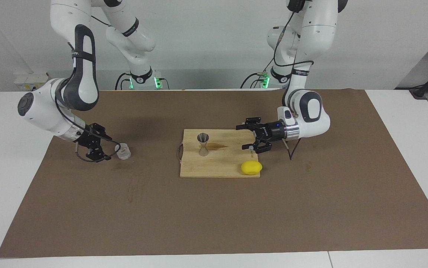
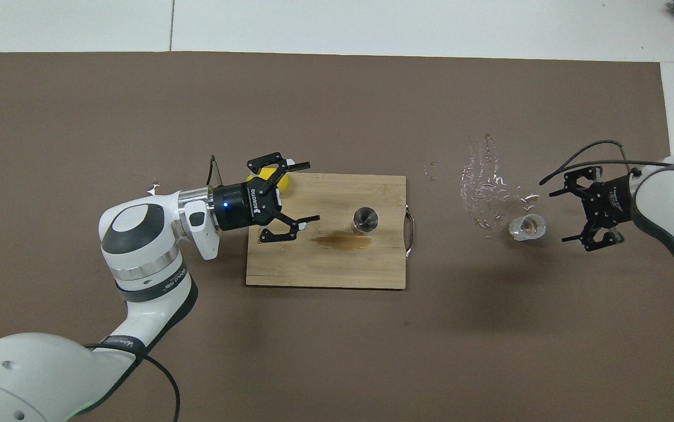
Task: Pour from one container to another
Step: 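Withdraw the left gripper while the right gripper grasps the glass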
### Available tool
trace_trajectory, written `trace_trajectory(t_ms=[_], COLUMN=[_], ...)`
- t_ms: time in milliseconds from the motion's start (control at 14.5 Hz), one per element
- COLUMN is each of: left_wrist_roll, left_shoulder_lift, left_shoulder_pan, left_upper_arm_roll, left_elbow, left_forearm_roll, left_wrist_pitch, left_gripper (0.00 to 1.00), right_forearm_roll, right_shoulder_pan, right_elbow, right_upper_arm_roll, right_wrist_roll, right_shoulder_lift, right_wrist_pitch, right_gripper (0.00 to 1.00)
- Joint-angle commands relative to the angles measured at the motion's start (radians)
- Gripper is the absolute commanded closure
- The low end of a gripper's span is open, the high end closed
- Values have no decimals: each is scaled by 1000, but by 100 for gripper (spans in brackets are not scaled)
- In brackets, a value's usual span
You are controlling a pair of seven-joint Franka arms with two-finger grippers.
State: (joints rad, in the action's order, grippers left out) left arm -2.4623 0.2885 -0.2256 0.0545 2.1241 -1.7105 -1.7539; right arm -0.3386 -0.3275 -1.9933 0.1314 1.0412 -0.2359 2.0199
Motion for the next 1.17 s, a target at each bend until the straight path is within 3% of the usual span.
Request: trace_trajectory(t_ms=[0, 345, 760, 829, 898, 967, 1036, 1105], left_wrist_roll=[52, 54, 111, 112, 120, 147, 179, 186], left_shoulder_lift=[-29, -35, -15, -2, 10, 29, 46, 58], left_shoulder_pan=[96, 279, 508, 534, 558, 584, 615, 633], left_upper_arm_roll=[-2, -1, -1, 1, 1, 1, 1, 1], left_elbow=[27, 8, -130, -166, -214, -264, -324, -379], left_forearm_roll=[138, 368, 639, 678, 722, 770, 817, 863], left_wrist_pitch=[68, 236, 437, 476, 517, 552, 579, 602], left_gripper=[0, 0, 0, 0, 0, 0, 0, 0], right_forearm_roll=[-81, -170, -269, -283, -290, -296, -304, -310], right_shoulder_pan=[-42, -62, -44, -45, -44, -42, -24, -10], right_elbow=[-32, -33, -50, -50, -48, -47, -45, -45], right_upper_arm_roll=[10, 10, 13, 14, 17, 19, 19, 19], right_wrist_roll=[-99, -213, -211, -210, -210, -207, -204, -185], right_shoulder_lift=[-29, -92, -86, -86, -82, -79, -66, -50], right_wrist_pitch=[33, 22, -38, -50, -67, -84, -101, -105], right_gripper=[5, 13, 29, 38, 53, 72, 99, 100])
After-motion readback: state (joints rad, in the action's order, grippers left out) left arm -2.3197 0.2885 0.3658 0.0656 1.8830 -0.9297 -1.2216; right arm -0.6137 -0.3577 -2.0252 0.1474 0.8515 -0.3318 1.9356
